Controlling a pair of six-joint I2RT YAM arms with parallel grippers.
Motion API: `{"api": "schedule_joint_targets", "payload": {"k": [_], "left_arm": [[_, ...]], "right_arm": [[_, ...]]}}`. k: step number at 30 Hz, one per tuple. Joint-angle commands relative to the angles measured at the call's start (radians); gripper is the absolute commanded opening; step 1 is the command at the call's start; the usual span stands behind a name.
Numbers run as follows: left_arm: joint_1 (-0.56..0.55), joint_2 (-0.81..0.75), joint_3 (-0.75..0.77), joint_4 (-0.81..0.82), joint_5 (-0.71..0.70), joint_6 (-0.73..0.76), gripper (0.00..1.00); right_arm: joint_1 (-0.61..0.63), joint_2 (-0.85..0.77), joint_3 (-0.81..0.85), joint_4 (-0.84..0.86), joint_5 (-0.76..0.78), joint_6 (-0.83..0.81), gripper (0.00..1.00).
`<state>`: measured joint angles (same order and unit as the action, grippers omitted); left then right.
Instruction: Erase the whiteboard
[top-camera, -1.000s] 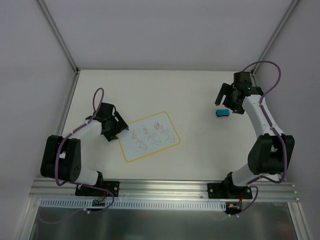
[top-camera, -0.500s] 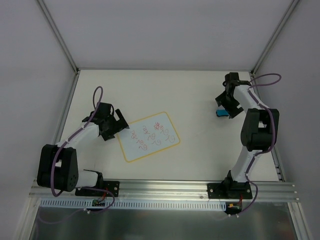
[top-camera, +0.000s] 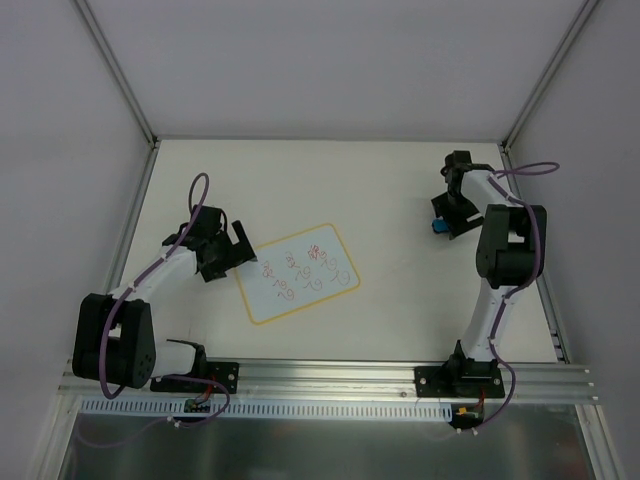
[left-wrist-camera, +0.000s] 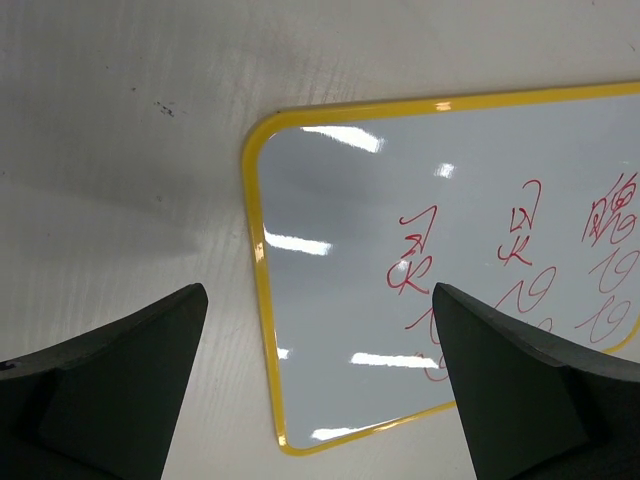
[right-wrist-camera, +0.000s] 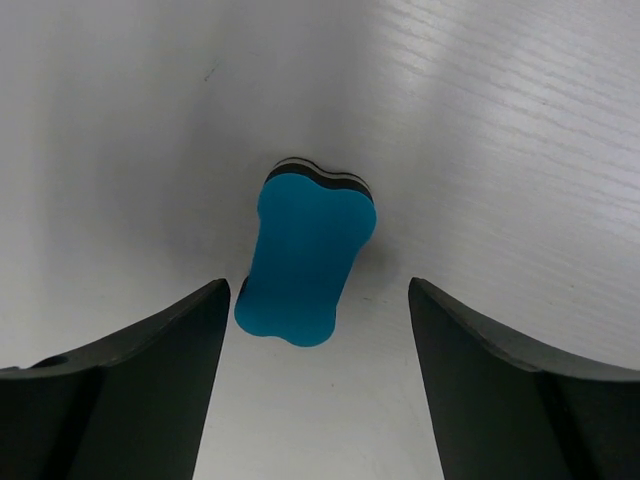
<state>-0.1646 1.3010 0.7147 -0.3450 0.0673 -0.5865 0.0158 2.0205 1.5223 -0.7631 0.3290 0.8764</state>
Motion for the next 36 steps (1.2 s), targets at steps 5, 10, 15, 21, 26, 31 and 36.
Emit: {"api": "schedule_joint_targets", "payload": {"k": [5,10,15,21,26,31,36], "left_arm": [[-0.010,0.006,0.015,-0.015,-0.012,0.020,0.99],[-0.010,0.004,0.012,-0.015,-0.015,0.019,0.99],[-0.010,0.015,0.014,-0.015,-0.012,0.017,0.99],[-0.010,0.021,0.015,-0.018,-0.008,0.017,0.99],[-0.010,0.023,0.012,-0.017,-0.007,0.017,0.99],[-0.010,0.032,0.012,-0.018,0.000,0.013,0.99],[-0.010,0.034,0.011,-0.018,0.000,0.011,0.99]], "right_arm": [[-0.011,0.026,0.024,0.059,-0.018,0.061,0.70],[-0.011,0.017,0.015,0.070,0.001,0.070,0.64],[-0.011,0.015,0.015,0.070,0.005,0.075,0.64],[-0.011,0.004,-0.005,0.068,0.021,0.092,0.63],[-0.011,0.007,-0.013,0.068,0.027,0.101,0.55],[-0.033,0.012,-0.014,0.068,0.016,0.107,0.49],[-0.031,0.009,-0.019,0.068,0.013,0.093,0.36]]}}
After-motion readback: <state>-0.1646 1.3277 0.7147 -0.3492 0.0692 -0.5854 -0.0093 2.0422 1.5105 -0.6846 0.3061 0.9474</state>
